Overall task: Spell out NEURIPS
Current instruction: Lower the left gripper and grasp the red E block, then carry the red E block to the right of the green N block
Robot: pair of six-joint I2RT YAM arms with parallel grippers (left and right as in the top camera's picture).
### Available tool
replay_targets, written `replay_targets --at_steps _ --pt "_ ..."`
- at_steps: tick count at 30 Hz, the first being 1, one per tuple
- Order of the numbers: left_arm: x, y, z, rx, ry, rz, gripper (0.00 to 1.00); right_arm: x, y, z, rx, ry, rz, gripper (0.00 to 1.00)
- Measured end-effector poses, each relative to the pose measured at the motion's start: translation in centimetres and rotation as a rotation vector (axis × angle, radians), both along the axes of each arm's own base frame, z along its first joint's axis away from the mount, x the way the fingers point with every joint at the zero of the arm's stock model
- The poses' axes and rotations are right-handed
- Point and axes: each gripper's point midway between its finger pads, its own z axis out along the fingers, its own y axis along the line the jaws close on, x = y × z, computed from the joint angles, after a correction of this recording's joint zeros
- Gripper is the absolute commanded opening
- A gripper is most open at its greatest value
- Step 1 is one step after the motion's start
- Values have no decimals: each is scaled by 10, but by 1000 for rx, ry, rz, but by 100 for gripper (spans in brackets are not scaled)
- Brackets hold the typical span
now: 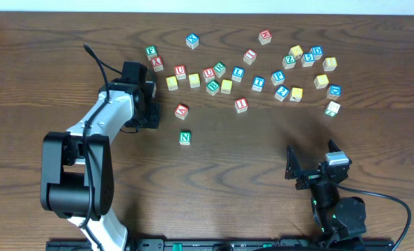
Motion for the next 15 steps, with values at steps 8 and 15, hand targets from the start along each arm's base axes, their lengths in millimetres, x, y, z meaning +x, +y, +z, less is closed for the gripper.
replay_targets --at_steps 8,15 --pt "0 0 0 0 0 0 38 0 0 0 0 0 0 99" --pt "0 0 0 0 0 -1 32 0 0 0 0 0 0 99"
